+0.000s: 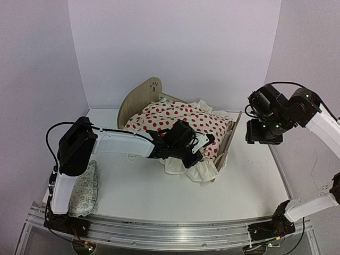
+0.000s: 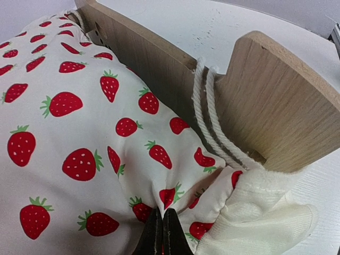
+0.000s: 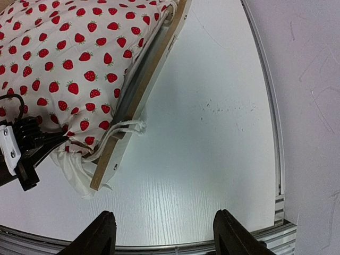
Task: Set up the pet bed
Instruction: Pick up the right corner of the mattress closest to the robot from the bed frame, then cross the right ropes of the mattress closest to the robot.
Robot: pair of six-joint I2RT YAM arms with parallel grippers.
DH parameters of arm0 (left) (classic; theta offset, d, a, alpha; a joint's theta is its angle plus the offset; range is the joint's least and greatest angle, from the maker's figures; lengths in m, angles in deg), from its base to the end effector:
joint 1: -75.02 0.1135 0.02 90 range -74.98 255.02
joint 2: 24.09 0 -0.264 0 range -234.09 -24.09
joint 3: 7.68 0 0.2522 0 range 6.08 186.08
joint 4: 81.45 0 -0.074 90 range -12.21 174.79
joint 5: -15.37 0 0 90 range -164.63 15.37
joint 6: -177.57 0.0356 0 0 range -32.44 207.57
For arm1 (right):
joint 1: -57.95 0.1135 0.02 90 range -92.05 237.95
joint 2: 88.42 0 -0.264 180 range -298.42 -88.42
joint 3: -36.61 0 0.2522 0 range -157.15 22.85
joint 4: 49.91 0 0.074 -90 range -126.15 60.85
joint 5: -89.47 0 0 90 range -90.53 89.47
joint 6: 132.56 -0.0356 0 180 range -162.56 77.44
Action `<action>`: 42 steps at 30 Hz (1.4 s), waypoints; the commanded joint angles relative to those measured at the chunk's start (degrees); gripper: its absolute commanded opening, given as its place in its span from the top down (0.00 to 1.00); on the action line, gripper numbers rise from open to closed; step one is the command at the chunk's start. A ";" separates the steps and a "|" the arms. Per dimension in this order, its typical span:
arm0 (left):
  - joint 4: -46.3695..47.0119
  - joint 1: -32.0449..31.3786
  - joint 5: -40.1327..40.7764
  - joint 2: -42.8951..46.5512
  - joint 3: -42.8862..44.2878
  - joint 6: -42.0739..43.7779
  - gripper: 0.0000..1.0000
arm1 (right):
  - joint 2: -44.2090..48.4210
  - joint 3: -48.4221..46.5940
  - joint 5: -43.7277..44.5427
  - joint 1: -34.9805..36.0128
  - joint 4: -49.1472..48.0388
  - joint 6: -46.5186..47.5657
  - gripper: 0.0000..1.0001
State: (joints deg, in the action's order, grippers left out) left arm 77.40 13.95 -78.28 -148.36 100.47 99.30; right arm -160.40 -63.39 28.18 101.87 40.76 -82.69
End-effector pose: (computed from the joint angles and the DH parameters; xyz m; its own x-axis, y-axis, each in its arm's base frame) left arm 0.2390 -0.4370 0.1953 -0.1043 0.6081 -0.7870 0.9387 0.3215 0.1240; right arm 0.1626 0.1329 0.3896 -0.7788 0.0348 -0.6263 0.0688 0.9972 -0.0301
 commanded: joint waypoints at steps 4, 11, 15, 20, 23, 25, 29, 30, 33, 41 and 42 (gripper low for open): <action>3.53 0.17 3.09 8.82 1.62 -1.09 1.00 | -6.05 -7.94 -0.59 -0.06 2.06 6.53 0.36; 4.49 0.74 5.20 12.18 1.70 -1.33 1.00 | -10.86 -13.41 -2.85 -0.56 0.33 8.92 0.36; 4.49 1.57 4.49 13.59 2.65 -2.34 1.00 | -12.00 -14.77 -3.59 -1.34 -0.15 9.70 0.36; 3.85 2.65 4.10 14.94 3.62 -2.45 1.00 | -11.59 -13.96 -4.56 -2.12 -0.90 9.70 0.36; 3.88 3.28 3.88 15.89 3.63 -3.05 1.00 | -10.95 -12.81 -4.92 -2.40 -1.42 9.42 0.36; 3.88 3.79 3.83 16.48 3.63 -3.34 1.00 | -10.47 -11.93 -5.11 -2.51 -1.82 9.16 0.36; 3.79 4.88 3.88 17.59 3.46 -3.68 1.00 | -9.95 -10.83 -5.63 -2.71 -2.36 8.66 0.37; 3.78 5.17 3.83 17.84 3.49 -3.98 1.00 | -9.93 -10.71 -5.74 -2.75 -2.48 8.59 0.37; 3.89 6.00 3.82 18.65 3.41 -4.39 1.00 | -10.05 -10.52 -6.15 -2.85 -2.73 8.36 0.37; 4.21 8.02 0.96 19.92 2.93 -5.76 1.00 | -10.81 -9.59 -7.74 -2.96 -3.89 8.14 0.37; 4.37 8.29 1.14 20.12 2.66 -5.64 1.00 | -11.03 -9.44 -7.97 -3.01 -4.15 8.14 0.37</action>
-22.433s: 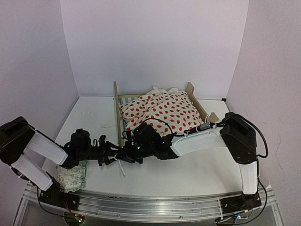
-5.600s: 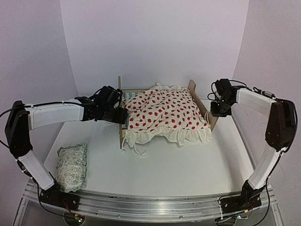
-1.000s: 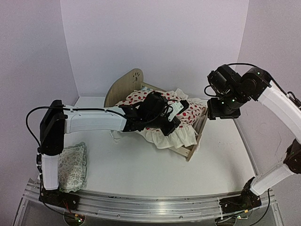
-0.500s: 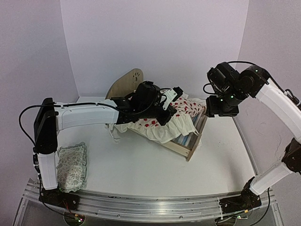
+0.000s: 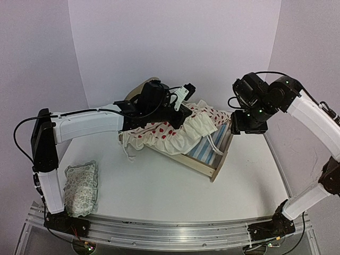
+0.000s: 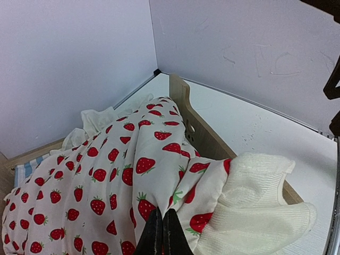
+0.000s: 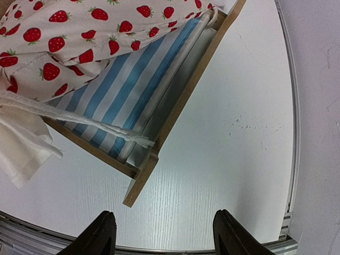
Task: Set up the pet bed
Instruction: Cross the right ropes of the mattress closest to the robot.
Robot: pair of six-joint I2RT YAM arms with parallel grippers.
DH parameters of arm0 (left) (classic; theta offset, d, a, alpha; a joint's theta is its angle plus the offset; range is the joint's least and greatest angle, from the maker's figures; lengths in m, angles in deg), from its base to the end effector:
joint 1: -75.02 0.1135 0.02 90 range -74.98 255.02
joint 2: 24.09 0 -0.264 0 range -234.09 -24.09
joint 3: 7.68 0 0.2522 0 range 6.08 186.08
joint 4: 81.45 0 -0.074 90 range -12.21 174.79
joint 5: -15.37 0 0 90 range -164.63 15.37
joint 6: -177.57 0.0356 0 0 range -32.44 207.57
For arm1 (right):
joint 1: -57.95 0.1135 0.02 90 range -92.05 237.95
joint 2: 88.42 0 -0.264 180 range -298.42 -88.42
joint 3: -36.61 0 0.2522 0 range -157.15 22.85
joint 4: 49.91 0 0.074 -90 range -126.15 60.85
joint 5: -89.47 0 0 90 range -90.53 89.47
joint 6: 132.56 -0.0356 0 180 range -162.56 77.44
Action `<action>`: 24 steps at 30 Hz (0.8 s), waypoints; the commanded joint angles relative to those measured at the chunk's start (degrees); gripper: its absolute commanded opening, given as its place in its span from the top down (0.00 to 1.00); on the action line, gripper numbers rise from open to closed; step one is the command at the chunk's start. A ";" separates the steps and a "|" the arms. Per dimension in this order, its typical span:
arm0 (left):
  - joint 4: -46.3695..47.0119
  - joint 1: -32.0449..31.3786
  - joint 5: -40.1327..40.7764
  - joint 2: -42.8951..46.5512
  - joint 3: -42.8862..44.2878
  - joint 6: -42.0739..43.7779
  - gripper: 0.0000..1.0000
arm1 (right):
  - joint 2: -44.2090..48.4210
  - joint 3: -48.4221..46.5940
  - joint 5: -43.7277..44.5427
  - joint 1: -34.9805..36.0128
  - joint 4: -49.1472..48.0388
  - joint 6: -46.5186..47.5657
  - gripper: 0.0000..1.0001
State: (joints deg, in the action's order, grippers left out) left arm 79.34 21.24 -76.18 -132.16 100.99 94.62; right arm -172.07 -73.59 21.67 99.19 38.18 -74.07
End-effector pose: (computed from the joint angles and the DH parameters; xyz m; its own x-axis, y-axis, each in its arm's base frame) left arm 0.2698 -0.3700 0.3321 -0.0863 0.3255 -0.9416 0.8385 0.5341 0.1078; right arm 0.2099 0.1661 0.3946 -0.8118 -0.0682 -0.5799 -0.0594 0.9977 -0.0341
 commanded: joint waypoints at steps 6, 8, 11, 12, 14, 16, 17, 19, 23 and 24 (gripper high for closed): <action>2.40 1.49 -2.87 4.10 0.91 -1.17 1.00 | -0.24 3.93 -4.91 -0.61 -5.99 1.72 0.37; 2.53 1.48 -4.24 4.18 0.38 -1.68 1.00 | -0.56 5.70 -6.09 -0.91 -8.08 2.31 0.37; 3.13 1.49 -6.47 4.40 -0.64 -2.66 1.00 | -0.81 9.05 -9.38 -1.32 -12.46 4.58 0.39; 3.35 1.48 -6.94 4.61 -0.92 -2.96 1.00 | -0.71 10.28 -11.03 -1.33 -14.71 5.83 0.39; 3.56 1.49 -7.46 4.93 -1.23 -3.42 1.00 | 0.14 13.59 -15.42 -1.37 -20.29 8.80 0.40; 3.45 1.53 -7.48 5.21 -1.23 -3.40 1.00 | 1.22 16.71 -18.61 -1.43 -25.55 11.50 0.41; 3.28 1.57 -7.53 5.37 -1.19 -3.30 1.00 | 1.56 18.46 -19.61 -1.51 -28.04 12.54 0.42; 2.62 1.73 -8.06 5.61 -0.82 -3.08 1.00 | 1.82 20.74 -20.99 -1.76 -31.33 14.86 0.45; 0.45 1.90 -9.26 5.66 0.58 -2.72 1.00 | 1.42 24.90 -23.77 -2.94 -38.36 17.63 0.47; 0.09 1.92 -9.57 5.78 0.76 -2.63 1.00 | 1.32 25.96 -24.52 -3.20 -40.35 18.10 0.48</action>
State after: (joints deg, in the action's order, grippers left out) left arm 79.76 22.68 -83.69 -130.84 99.42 91.99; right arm -172.19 -50.49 2.59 97.25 9.58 -60.77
